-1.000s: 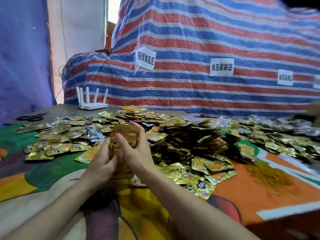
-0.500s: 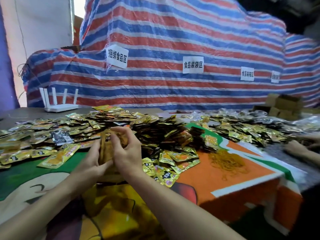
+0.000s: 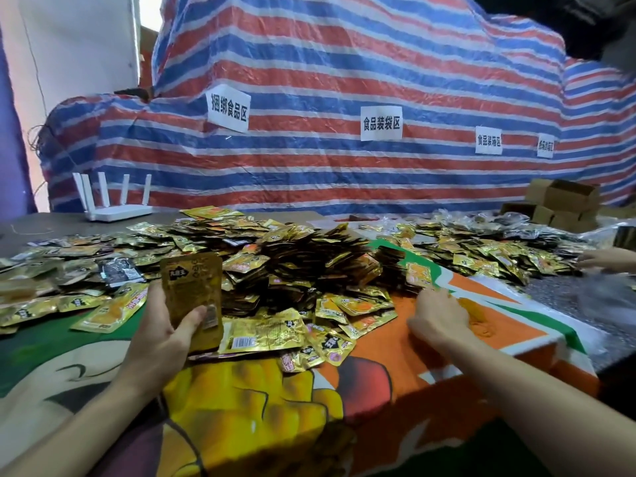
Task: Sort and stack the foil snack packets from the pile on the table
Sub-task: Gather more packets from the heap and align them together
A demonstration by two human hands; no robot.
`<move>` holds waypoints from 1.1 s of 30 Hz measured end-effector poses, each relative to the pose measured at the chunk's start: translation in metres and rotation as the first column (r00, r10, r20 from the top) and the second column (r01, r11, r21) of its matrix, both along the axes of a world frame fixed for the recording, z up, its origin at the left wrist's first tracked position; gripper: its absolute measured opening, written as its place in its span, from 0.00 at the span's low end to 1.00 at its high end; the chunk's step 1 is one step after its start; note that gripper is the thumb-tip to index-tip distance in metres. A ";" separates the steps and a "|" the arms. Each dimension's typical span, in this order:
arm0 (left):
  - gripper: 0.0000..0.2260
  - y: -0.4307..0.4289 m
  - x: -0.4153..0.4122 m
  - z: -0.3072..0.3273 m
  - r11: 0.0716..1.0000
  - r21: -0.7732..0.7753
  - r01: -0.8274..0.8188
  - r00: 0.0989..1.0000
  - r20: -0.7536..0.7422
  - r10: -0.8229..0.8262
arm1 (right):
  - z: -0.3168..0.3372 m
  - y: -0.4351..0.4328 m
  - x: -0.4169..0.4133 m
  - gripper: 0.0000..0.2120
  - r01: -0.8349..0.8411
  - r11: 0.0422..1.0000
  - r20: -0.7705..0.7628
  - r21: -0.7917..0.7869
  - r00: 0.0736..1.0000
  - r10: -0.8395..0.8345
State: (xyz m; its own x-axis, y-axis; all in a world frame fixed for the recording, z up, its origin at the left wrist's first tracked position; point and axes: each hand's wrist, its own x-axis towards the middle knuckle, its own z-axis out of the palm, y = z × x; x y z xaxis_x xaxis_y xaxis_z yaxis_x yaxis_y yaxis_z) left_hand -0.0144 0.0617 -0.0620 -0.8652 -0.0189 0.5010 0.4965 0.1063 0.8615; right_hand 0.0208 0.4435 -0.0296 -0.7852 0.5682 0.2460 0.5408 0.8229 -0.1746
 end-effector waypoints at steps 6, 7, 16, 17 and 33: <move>0.14 -0.002 0.003 -0.001 1.000 -0.010 0.014 1.000 0.009 -0.014 | -0.004 0.006 0.006 0.04 -0.042 0.995 0.033 0.085 0.999 0.039; 0.14 -0.003 0.003 -0.001 1.000 -0.002 0.018 1.000 0.008 -0.018 | -0.002 0.004 0.005 0.04 -0.047 0.995 0.043 0.091 0.998 0.043; 0.13 -0.007 0.003 0.001 0.999 0.047 0.007 1.000 -0.002 -0.007 | 0.013 -0.006 0.000 0.09 -0.051 0.986 -0.056 0.160 0.997 0.061; 0.13 -0.007 0.002 0.001 0.999 0.046 0.002 1.000 -0.008 -0.001 | 0.015 -0.007 -0.001 0.10 -0.050 0.985 -0.042 0.164 0.997 0.057; 0.11 -0.008 -0.003 -0.001 0.997 0.066 0.045 0.999 -0.004 -0.045 | 0.023 0.002 -0.015 0.12 -0.070 0.993 0.004 0.100 0.998 0.070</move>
State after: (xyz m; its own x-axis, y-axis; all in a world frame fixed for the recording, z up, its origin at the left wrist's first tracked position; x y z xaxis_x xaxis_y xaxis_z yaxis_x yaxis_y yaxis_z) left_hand -0.0171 0.0538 -0.0625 -0.8645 -0.0137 0.5025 0.5020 0.0265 0.8645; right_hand 0.0057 0.4451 -0.0064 -0.8224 0.4847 0.2979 0.4815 0.8719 -0.0894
